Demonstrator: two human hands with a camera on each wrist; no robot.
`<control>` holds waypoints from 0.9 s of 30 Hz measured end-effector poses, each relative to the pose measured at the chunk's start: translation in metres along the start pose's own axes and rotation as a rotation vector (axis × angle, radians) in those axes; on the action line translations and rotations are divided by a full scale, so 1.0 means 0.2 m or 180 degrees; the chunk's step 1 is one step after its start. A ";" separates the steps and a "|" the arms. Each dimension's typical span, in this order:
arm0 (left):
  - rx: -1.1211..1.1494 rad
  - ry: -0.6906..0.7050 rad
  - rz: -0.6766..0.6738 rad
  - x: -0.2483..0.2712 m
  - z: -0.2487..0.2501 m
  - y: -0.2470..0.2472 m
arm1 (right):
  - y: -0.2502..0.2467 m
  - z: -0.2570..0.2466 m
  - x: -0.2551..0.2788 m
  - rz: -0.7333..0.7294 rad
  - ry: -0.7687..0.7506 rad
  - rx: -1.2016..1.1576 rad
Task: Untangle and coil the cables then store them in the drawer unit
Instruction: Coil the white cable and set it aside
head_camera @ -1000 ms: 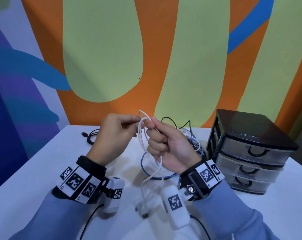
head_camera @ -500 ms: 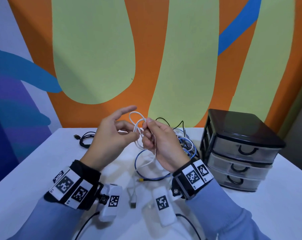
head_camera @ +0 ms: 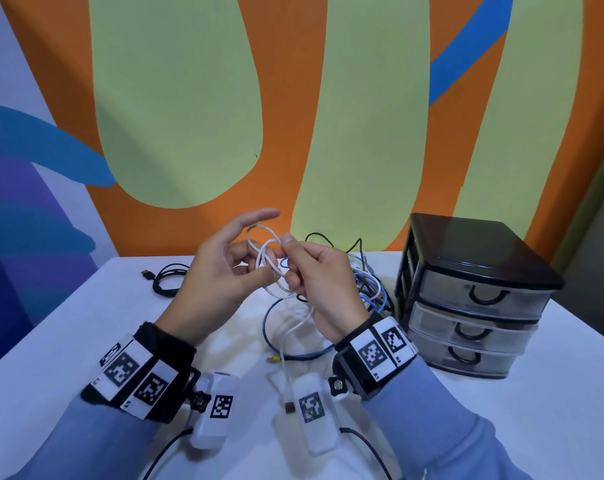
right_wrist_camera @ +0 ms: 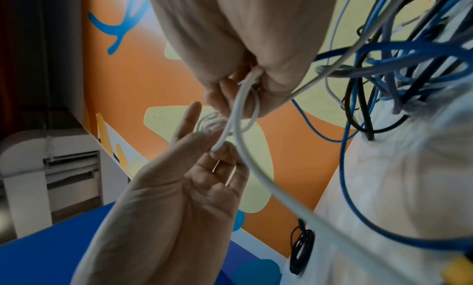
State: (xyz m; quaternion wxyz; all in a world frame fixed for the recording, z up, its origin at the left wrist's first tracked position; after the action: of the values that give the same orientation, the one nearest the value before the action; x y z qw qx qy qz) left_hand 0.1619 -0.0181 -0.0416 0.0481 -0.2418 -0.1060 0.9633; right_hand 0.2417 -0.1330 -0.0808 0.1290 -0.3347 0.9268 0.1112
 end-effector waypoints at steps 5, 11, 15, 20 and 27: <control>0.0239 -0.0069 -0.0086 0.00 -0.03 0.01 | 0.00 0.03 -0.01 0.0056 0.0160 0.0040; -0.0151 -0.0123 -0.0150 0.00 -0.05 -0.01 | 0.01 0.03 -0.02 0.0035 0.0176 0.0154; -0.0756 -0.0207 -0.0167 0.01 -0.03 -0.03 | 0.00 0.03 -0.02 -0.0021 0.0163 0.0075; -0.1022 -0.0188 0.0029 0.03 -0.01 -0.07 | 0.02 0.01 -0.02 -0.0111 0.0148 -0.0173; -0.0049 -0.0150 -0.0278 0.01 0.00 0.01 | 0.05 0.06 -0.03 -0.0182 0.0277 -0.0182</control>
State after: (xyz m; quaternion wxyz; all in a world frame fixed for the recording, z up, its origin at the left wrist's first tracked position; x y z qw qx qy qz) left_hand 0.1604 -0.0196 -0.0437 0.0857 -0.2146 -0.1249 0.9649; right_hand 0.2417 -0.1194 -0.0886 0.0821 -0.3691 0.9180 0.1193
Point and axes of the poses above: each hand's wrist, its own x-axis away from the middle knuckle, its own y-axis out of the palm, z = x × y, the point moved 9 cm from there along -x, towards the middle knuckle, and after that the axes turned 15 degrees about -z, right-handed, at the moved point
